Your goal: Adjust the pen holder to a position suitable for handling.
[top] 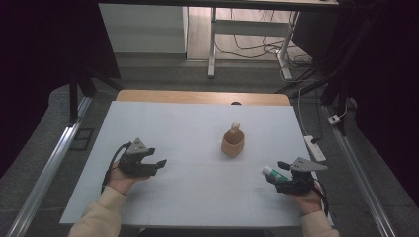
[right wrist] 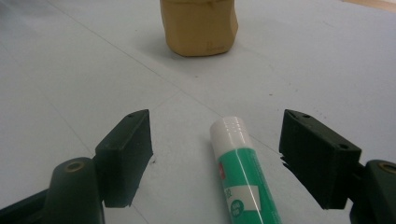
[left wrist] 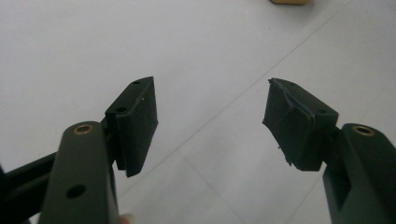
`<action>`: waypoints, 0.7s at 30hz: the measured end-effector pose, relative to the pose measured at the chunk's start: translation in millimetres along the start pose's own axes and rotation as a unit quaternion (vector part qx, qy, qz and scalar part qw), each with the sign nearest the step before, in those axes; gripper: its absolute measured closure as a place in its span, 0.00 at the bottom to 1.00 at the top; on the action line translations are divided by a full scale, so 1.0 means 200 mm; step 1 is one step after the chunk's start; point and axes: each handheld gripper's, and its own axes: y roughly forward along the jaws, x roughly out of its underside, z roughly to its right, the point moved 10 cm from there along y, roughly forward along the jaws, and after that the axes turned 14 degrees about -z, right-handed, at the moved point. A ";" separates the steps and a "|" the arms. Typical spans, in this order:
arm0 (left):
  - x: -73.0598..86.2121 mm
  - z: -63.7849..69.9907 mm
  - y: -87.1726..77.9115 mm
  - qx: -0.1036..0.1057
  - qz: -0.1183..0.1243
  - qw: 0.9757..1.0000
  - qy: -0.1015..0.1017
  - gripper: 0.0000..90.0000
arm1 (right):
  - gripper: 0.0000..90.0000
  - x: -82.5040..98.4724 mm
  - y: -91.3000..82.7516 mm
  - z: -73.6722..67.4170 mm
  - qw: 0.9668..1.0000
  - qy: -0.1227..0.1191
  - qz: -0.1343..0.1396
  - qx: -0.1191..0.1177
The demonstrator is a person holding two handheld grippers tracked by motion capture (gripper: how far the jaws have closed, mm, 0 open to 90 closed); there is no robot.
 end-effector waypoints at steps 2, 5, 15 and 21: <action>0.03 0.00 -0.01 -0.003 -0.002 1.000 -0.001 0.38 | 0.28 0.00 0.00 0.00 1.000 0.001 0.001 0.000; 0.07 0.00 -0.02 0.001 -0.002 1.000 -0.003 0.37 | 0.28 -0.01 0.00 0.00 1.000 0.002 0.003 0.000; 0.18 -0.01 -0.07 -0.005 0.001 1.000 -0.017 0.37 | 0.28 -0.01 -0.01 0.01 1.000 0.002 0.004 0.001; 0.24 0.00 -0.09 -0.011 -0.003 1.000 -0.011 0.36 | 0.28 -0.02 -0.01 0.01 1.000 0.004 0.009 0.004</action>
